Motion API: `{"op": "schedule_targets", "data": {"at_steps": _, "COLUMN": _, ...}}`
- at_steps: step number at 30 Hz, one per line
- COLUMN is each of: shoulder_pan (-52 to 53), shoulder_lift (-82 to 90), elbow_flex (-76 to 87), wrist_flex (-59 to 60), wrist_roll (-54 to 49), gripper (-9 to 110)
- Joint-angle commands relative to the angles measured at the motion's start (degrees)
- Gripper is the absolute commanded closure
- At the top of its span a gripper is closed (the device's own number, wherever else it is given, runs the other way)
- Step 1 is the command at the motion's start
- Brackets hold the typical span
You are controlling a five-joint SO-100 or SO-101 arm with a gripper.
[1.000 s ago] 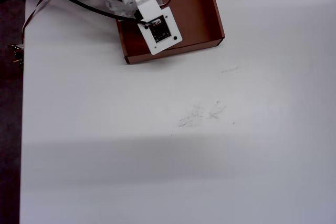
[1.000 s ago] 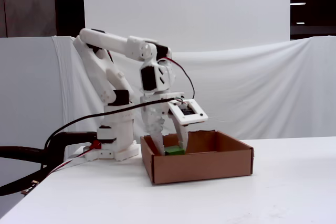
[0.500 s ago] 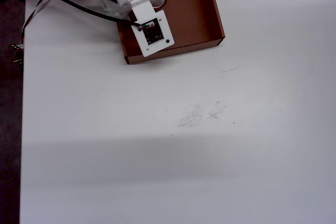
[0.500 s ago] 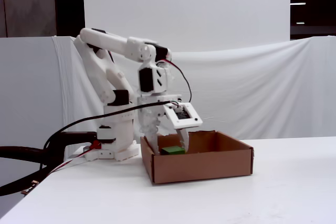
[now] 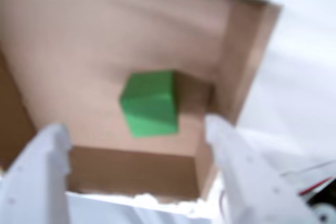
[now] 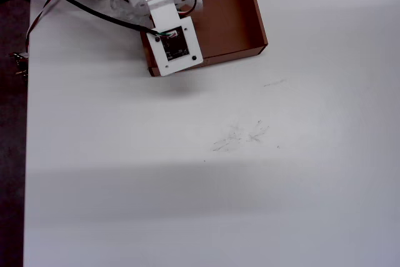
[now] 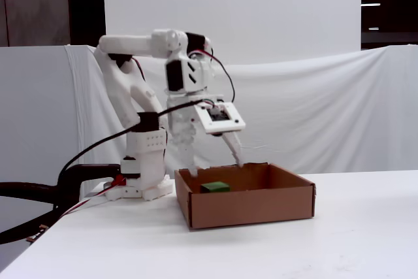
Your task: Grasp a green cube and put it in a box.
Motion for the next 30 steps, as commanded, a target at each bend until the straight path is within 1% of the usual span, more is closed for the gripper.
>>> {"op": "schedule_targets", "data": {"at_steps": 1, "shoulder_pan": 5.4, "shoulder_lift": 3.4, "elbow_flex": -8.5, "wrist_flex": 1.5, "wrist_roll": -0.1, "gripper": 67}}
{"op": "schedule_targets", "data": {"at_steps": 4, "shoulder_pan": 11.2, "shoulder_lift": 5.4, "elbow_flex": -11.5, "wrist_flex": 0.5, "wrist_roll": -0.7, "gripper": 69}}
{"op": "schedule_targets", "data": {"at_steps": 8, "shoulder_pan": 17.7, "shoulder_lift": 9.1, "elbow_flex": -12.8, "wrist_flex": 1.6, "wrist_roll": -9.0, "gripper": 73}}
{"op": "schedule_targets", "data": {"at_steps": 11, "shoulder_pan": 22.9, "shoulder_lift": 13.0, "elbow_flex": -10.6, "wrist_flex": 2.7, "wrist_roll": -16.2, "gripper": 76}}
{"op": "schedule_targets", "data": {"at_steps": 14, "shoulder_pan": 28.2, "shoulder_lift": 18.8, "elbow_flex": -4.6, "wrist_flex": 3.0, "wrist_roll": -22.4, "gripper": 79}}
{"op": "schedule_targets", "data": {"at_steps": 18, "shoulder_pan": 33.2, "shoulder_lift": 28.9, "elbow_flex": 8.0, "wrist_flex": 2.7, "wrist_roll": -29.3, "gripper": 83}}
{"op": "schedule_targets", "data": {"at_steps": 23, "shoulder_pan": 35.1, "shoulder_lift": 40.3, "elbow_flex": 22.9, "wrist_flex": 2.8, "wrist_roll": -34.5, "gripper": 85}}
{"op": "schedule_targets", "data": {"at_steps": 27, "shoulder_pan": 36.4, "shoulder_lift": 46.5, "elbow_flex": 29.6, "wrist_flex": 3.8, "wrist_roll": -40.2, "gripper": 85}}
{"op": "schedule_targets", "data": {"at_steps": 30, "shoulder_pan": 37.1, "shoulder_lift": 50.0, "elbow_flex": 33.2, "wrist_flex": 3.9, "wrist_roll": -42.2, "gripper": 85}}
